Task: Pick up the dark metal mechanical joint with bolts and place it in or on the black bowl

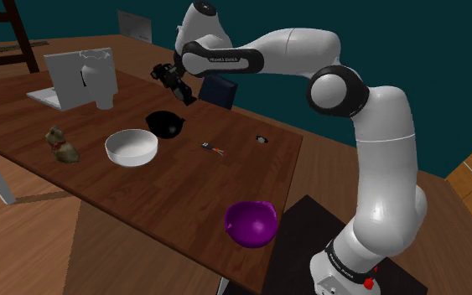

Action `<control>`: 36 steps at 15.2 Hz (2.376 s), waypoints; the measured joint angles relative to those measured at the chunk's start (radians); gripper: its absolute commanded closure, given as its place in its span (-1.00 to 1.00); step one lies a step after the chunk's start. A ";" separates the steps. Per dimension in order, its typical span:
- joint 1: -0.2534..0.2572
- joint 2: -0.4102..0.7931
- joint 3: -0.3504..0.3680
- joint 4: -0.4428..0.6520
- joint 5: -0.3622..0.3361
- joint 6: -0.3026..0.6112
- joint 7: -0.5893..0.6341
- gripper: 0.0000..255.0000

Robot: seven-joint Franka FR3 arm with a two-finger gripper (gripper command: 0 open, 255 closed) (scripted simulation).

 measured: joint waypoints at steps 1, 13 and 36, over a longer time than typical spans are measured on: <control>0.017 0.069 -0.004 0.112 0.000 -0.043 -0.017 1.00; 0.048 0.225 -0.022 0.277 -0.012 -0.047 -0.030 1.00; 0.036 0.212 -0.038 0.140 -0.036 0.073 0.016 -1.00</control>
